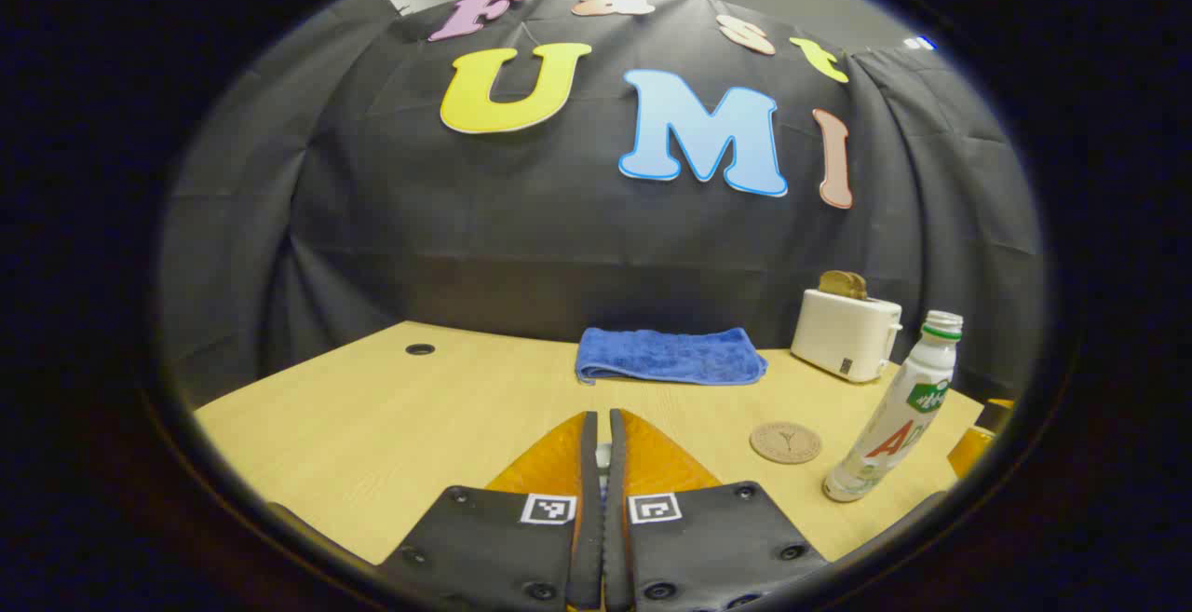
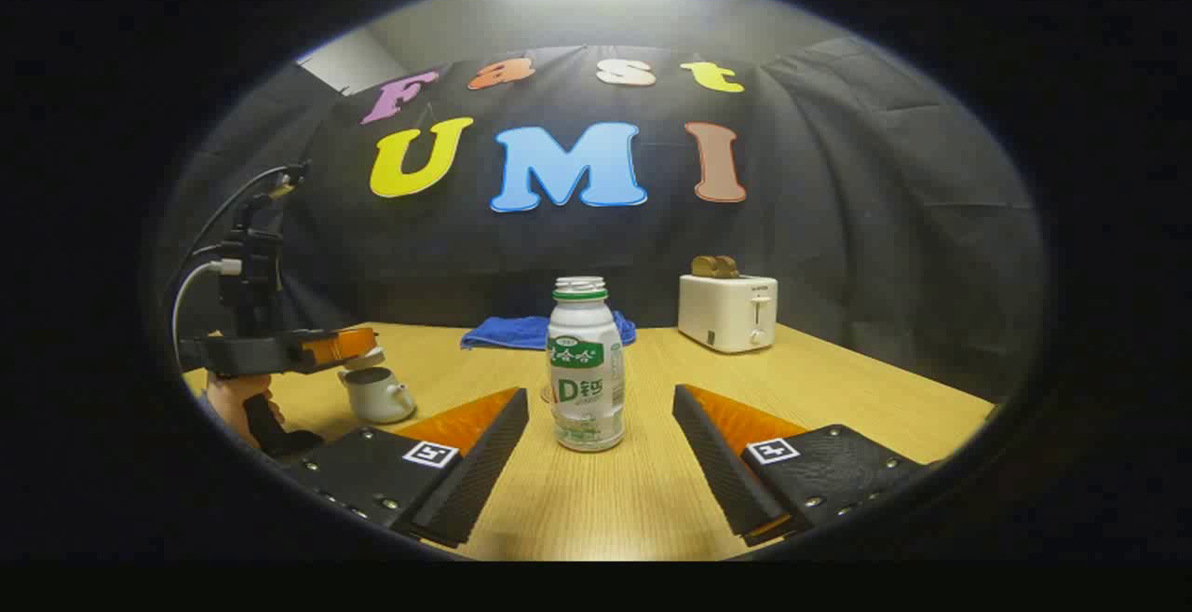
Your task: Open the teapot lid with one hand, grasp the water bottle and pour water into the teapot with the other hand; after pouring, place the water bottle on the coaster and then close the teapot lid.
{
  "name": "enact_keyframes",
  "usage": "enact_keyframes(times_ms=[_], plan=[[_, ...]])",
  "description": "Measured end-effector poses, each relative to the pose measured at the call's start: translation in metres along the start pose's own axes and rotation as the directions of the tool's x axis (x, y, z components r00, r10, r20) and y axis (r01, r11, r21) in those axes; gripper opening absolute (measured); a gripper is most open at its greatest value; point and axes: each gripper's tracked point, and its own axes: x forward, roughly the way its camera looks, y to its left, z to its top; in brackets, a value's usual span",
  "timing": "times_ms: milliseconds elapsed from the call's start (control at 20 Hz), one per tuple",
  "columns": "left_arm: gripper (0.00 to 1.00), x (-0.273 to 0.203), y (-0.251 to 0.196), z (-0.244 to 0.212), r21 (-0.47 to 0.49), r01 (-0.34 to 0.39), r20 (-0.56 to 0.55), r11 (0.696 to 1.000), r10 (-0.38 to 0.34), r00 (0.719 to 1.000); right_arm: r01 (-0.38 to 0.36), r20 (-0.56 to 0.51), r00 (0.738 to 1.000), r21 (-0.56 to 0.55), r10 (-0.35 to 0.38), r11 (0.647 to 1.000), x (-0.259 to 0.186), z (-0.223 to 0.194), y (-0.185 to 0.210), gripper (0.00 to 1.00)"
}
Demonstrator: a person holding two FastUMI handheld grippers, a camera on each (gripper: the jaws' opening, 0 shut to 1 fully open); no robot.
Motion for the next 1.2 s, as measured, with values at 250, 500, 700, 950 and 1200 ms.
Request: enact_keyframes(times_ms=[250, 500, 700, 950, 1200], plan=[[0.11, -0.011, 0.004, 0.016, -0.005, 0.004, 0.021, 1.000, -0.004, 1.000, -0.002, -0.004, 1.000, 0.003, 0.002, 1.000, 0.000, -0.001, 0.001, 0.97], [0.11, -0.015, 0.002, 0.016, 0.000, 0.006, 0.024, 1.000, -0.006, 1.000, -0.003, -0.002, 1.000, 0.005, 0.003, 1.000, -0.002, 0.000, 0.002, 0.97], [0.11, -0.007, -0.002, 0.001, 0.030, 0.005, 0.013, 1.000, -0.005, 1.000, -0.004, -0.009, 1.000, 0.016, 0.004, 1.000, -0.003, -0.003, 0.001, 0.97], [0.11, 0.001, -0.005, -0.020, 0.032, 0.006, -0.016, 0.999, -0.006, 1.000, -0.001, -0.023, 1.000, 0.028, 0.002, 1.000, -0.001, -0.009, -0.003, 0.97], [0.11, 0.004, -0.006, -0.025, 0.046, 0.003, -0.023, 0.999, -0.002, 1.000, 0.011, -0.021, 1.000, 0.037, -0.010, 0.999, -0.002, -0.010, -0.009, 0.97]])
